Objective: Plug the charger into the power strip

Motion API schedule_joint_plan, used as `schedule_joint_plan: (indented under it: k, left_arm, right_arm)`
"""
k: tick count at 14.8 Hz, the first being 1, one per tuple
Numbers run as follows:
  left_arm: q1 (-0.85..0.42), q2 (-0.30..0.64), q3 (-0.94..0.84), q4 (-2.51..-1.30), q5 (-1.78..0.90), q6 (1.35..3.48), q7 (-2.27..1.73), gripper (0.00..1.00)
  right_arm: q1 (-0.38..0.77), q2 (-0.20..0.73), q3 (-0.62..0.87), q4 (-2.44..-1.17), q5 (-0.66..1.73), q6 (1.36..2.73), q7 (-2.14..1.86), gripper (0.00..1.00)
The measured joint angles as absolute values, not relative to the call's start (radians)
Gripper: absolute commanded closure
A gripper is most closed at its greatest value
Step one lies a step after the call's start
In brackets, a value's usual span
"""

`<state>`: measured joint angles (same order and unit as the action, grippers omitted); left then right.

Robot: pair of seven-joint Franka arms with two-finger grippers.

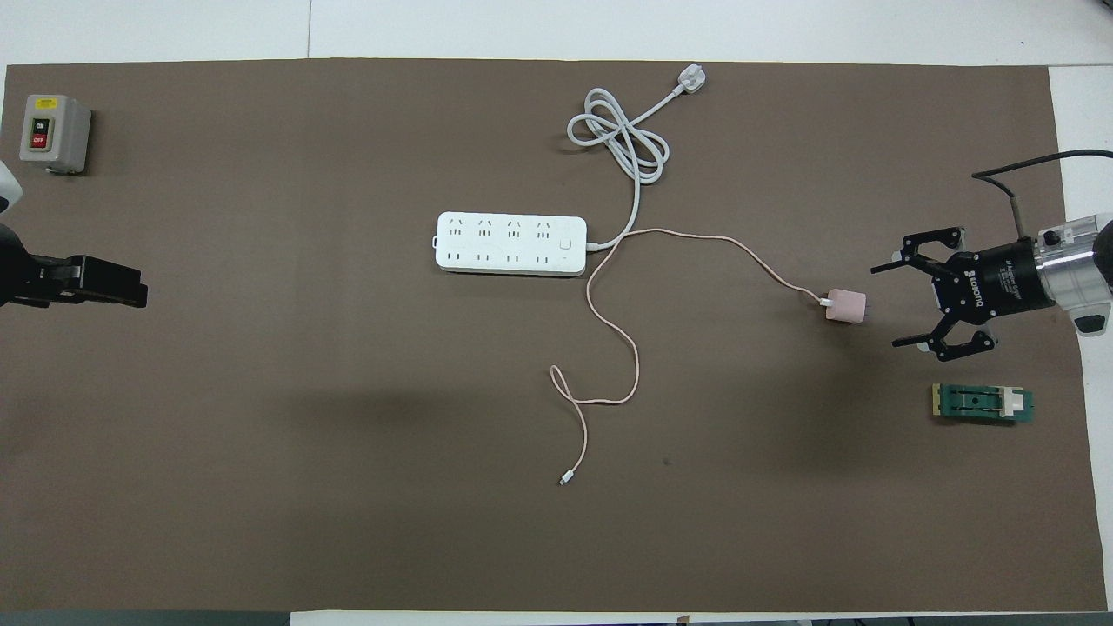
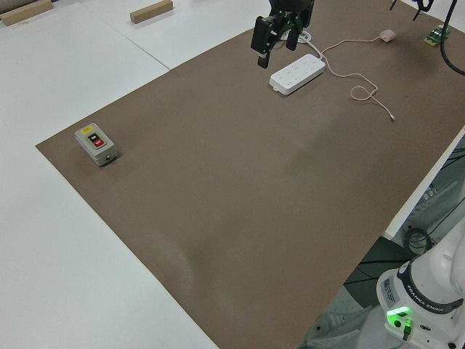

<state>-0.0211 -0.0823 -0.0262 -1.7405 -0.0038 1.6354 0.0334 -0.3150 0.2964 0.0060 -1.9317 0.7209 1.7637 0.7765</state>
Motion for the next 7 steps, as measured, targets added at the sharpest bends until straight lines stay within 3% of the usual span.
schedule_joint_plan:
  k: [7]
  left_arm:
    - [-0.021,-0.082,-0.026,-1.741,-0.004,1.635,0.033,0.00]
  right_arm:
    - [-0.315,0.397,0.007,-1.931,0.777,1.786,0.722,0.00]
